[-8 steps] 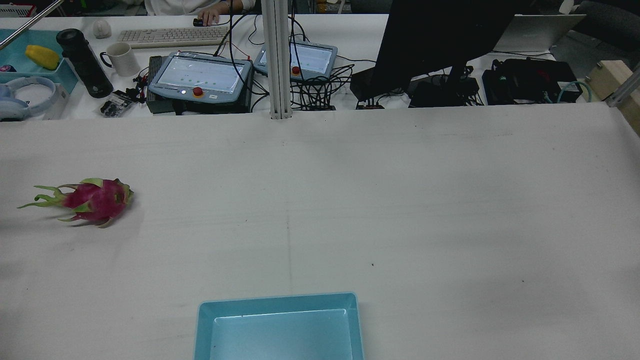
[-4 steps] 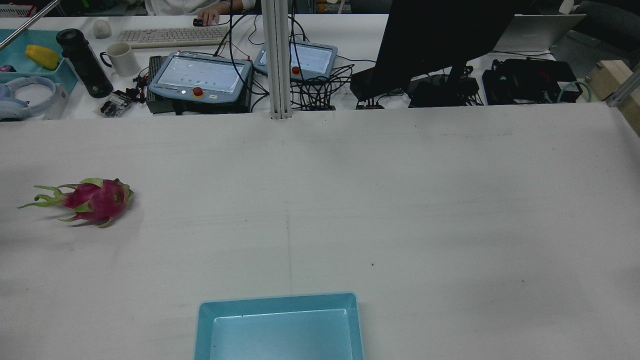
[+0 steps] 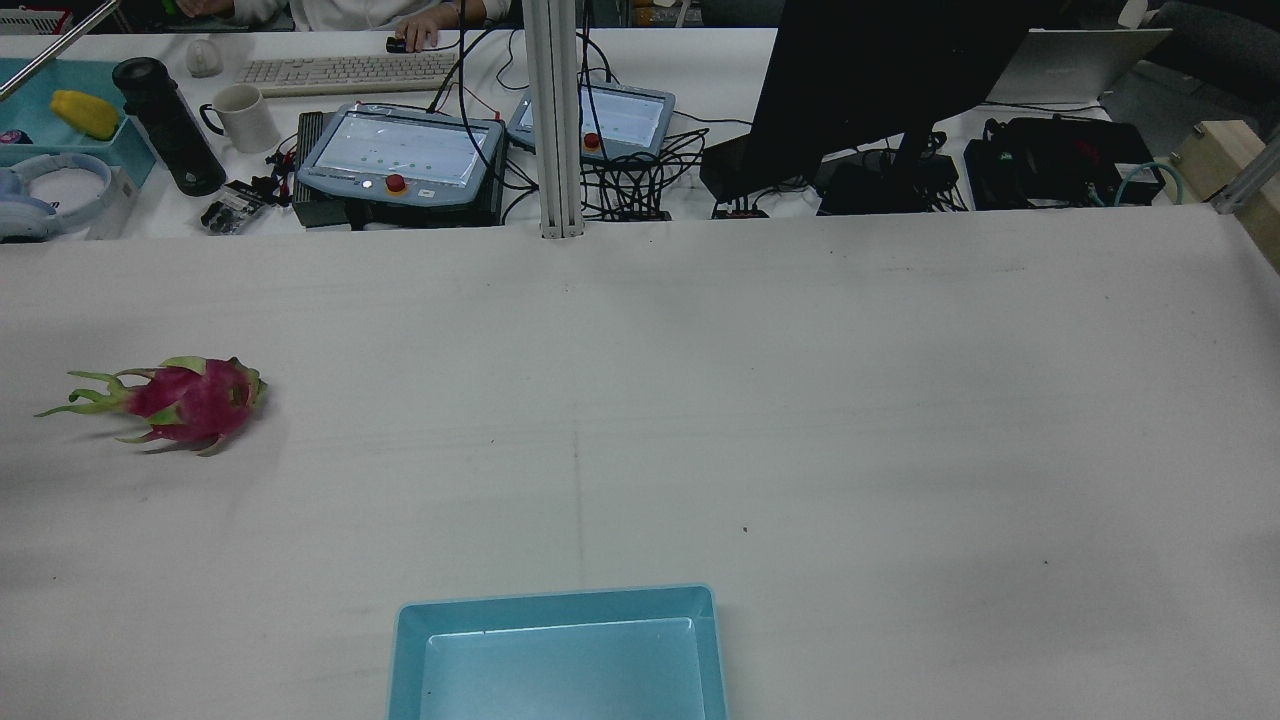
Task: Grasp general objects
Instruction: 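Move the left hand down beside the pink dragon fruit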
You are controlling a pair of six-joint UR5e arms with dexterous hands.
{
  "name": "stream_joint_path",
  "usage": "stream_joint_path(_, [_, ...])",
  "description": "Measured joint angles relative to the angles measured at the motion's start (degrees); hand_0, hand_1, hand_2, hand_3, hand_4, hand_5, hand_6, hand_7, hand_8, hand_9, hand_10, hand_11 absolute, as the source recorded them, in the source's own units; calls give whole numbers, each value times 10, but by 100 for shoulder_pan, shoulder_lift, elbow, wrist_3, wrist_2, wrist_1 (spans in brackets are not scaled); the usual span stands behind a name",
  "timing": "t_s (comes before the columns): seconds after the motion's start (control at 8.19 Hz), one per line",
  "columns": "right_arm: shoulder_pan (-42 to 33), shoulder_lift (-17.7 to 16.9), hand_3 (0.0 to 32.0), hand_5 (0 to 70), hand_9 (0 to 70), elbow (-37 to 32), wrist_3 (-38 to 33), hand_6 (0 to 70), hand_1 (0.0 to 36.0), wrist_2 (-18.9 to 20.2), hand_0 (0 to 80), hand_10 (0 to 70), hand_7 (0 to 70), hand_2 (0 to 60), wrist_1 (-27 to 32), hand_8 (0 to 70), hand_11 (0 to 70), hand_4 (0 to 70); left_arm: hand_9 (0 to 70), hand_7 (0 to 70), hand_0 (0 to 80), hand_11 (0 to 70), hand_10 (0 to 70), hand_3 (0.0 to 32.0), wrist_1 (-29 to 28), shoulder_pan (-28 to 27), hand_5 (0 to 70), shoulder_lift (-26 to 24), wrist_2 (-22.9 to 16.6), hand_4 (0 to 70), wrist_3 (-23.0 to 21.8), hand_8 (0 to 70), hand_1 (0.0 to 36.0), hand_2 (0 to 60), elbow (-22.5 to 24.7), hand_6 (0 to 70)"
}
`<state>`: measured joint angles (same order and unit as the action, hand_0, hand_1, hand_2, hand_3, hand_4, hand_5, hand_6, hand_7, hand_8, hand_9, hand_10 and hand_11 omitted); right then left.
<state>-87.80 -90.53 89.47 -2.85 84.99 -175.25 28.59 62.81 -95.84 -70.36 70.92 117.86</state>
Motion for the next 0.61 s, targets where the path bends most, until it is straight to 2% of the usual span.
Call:
stream_joint_path(0.24, [0,0,0,0,0,0,-1,0,0,0,0,0,0,0,0,0,0,0,0,23,530,35,7,0,739,-508,68,-413,65,0,397,0,212,68,-48,0])
stream_joint_path(0.37, [0,0,0,0,0,0,1,0,0,0,0,0,0,0,0,0,0,0,0,28,527,40,10,0,985,-920,88,-520,371,0,446,0,214,84,-260,0])
stream_joint_path(0.61, [0,0,0,0,0,0,0,0,0,0,0,0,0,0,0,0,0,0,0,45,560,59,21,0,1045,-1545,145,-605,836,0,396,0,256,143,-680,0])
